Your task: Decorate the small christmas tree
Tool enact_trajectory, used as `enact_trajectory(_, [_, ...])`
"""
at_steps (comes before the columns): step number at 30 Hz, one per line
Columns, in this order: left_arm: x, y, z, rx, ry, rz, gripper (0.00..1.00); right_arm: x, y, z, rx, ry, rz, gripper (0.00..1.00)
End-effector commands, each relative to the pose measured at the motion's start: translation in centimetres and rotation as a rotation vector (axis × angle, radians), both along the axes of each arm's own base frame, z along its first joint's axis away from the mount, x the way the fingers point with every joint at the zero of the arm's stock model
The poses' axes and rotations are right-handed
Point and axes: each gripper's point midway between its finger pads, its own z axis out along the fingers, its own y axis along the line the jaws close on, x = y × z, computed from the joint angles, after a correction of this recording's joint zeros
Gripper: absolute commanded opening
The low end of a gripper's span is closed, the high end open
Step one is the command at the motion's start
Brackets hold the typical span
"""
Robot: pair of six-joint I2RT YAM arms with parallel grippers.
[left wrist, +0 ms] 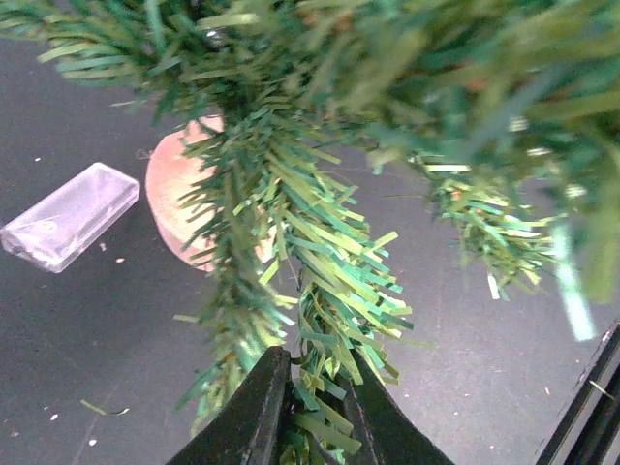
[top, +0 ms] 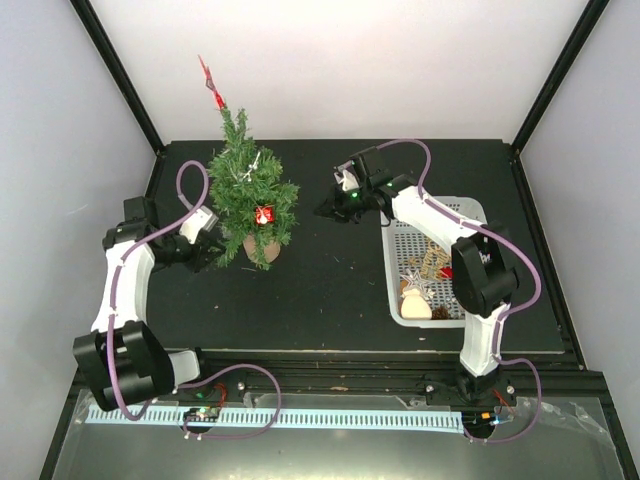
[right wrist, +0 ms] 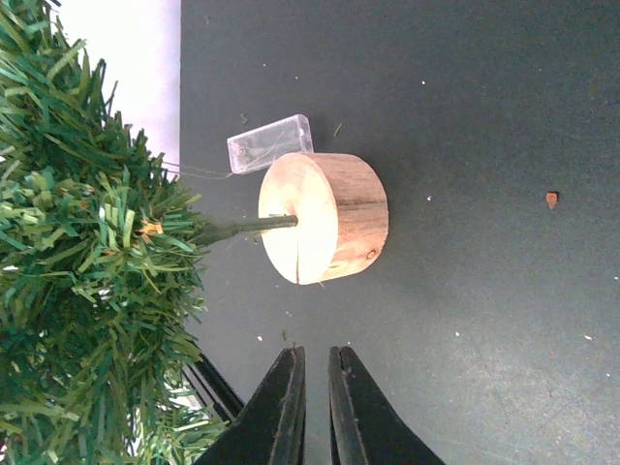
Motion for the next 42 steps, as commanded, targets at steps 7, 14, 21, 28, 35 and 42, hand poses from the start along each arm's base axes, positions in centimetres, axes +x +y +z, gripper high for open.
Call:
enact_trajectory(7, [5.1,3.6,1.1,0.061,-0.073,0.055,0.14,-1.9,-0.6,1.2,-0.005,-0.056,0.058,0.11])
enact_trajectory(14, [8.6,4.8,1.2,0.046,-0.076,0.083,0.17,-3.7,-1.7,1.0,-0.044,-0.075,0.081,0.11])
enact_trajectory(21, [11.9,6.2,0.2,0.042,-0.062,0.124,0.23,-6.8,-2.1,1.0,-0.112,-0.115,0.138,0.11])
enact_trajectory(28, [12.9,6.4,0.2,0.017,-0.058,0.146,0.32,-8.0,-3.4,1.3,-0.152,-0.141,0.126,0.12])
enact_trajectory(35, [12.8,7.4,1.1,0.010,-0.073,0.198,0.65,-7.5,-5.1,2.8,-0.233,-0.197,0.075,0.29])
enact_trajectory(42, [11.5,9.0,3.0,0.008,-0.097,0.252,0.93,-6.6,-7.6,4.5,-0.327,-0.237,-0.012,0.59])
